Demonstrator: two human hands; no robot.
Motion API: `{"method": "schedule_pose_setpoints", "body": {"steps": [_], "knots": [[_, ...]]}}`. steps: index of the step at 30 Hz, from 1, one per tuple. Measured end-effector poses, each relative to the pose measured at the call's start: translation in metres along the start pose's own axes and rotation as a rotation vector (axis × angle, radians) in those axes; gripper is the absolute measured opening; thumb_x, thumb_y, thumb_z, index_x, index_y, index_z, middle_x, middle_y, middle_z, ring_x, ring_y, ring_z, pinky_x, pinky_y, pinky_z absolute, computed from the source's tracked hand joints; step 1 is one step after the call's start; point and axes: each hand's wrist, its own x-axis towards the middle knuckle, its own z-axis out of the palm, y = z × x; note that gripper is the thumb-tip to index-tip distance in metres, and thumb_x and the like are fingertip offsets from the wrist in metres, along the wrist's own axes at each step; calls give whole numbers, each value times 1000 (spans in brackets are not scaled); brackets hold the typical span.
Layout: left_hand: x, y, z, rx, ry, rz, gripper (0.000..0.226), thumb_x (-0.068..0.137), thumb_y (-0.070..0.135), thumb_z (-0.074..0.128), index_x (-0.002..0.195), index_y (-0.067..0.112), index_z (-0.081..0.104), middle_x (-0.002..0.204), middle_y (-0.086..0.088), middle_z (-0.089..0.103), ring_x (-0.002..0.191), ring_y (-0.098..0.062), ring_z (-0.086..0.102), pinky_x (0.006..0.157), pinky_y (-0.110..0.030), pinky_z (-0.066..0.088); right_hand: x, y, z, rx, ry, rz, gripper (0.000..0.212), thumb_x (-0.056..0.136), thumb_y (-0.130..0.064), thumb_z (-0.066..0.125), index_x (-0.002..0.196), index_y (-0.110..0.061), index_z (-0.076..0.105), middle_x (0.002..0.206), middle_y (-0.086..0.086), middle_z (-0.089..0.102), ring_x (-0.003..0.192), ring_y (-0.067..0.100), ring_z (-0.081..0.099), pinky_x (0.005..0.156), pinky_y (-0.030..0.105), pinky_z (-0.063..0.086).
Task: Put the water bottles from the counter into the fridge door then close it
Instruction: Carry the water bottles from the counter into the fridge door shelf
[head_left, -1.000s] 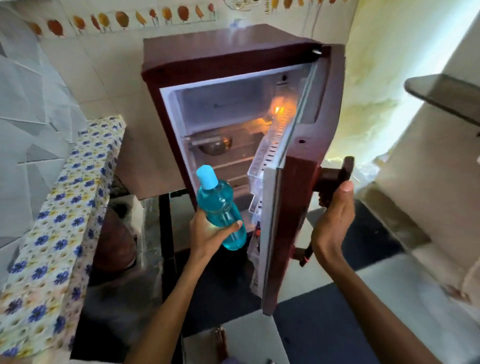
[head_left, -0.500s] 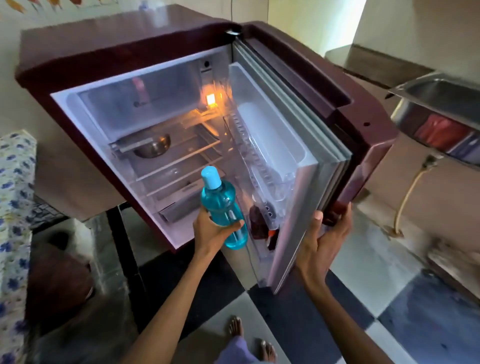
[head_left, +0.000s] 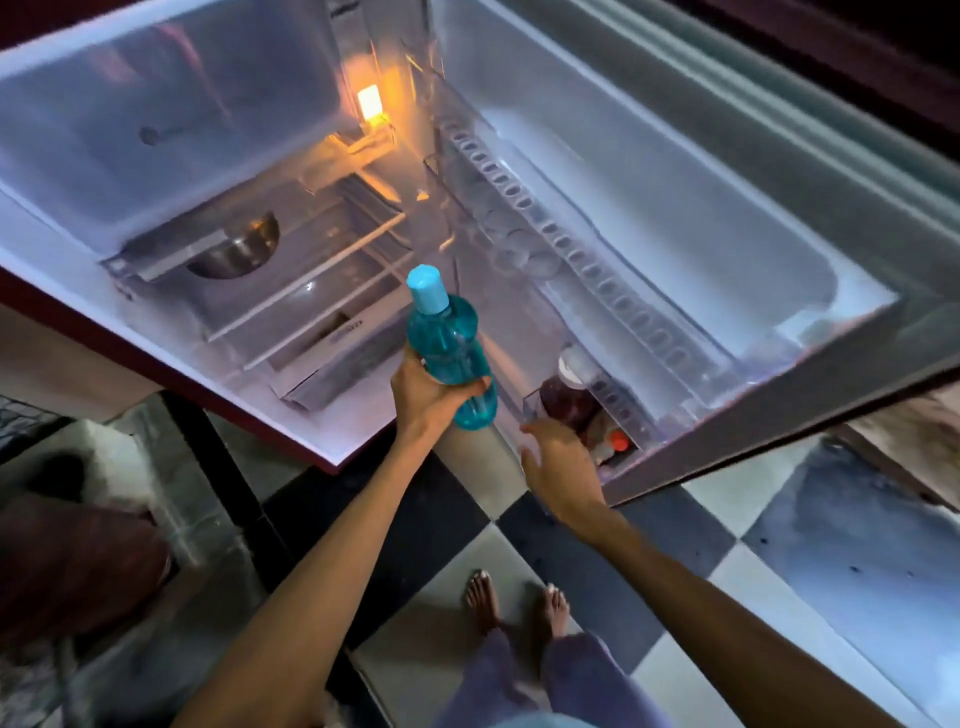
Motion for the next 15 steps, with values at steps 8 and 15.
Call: {"method": "schedule_pose_setpoints", "body": {"steps": [8, 15], "knots": [[83, -16, 62, -37, -50, -10, 83, 58, 22, 93, 128, 10, 51, 131, -7, 63, 119, -21, 59, 104, -35, 48, 88, 20, 52, -1057, -188, -271, 53, 90, -19, 58, 133, 11, 47, 140, 34, 45, 132, 42, 44, 113, 47, 31], [139, -35, 97, 31, -86, 7, 76, 69, 30, 87, 130, 6, 49, 127, -11, 64, 118, -25, 61, 105, -40, 49, 113, 29, 62, -1367, -317, -262, 61, 97, -27, 46, 143, 8, 30, 148, 34, 30, 138, 50, 26, 117, 59, 15]]}}
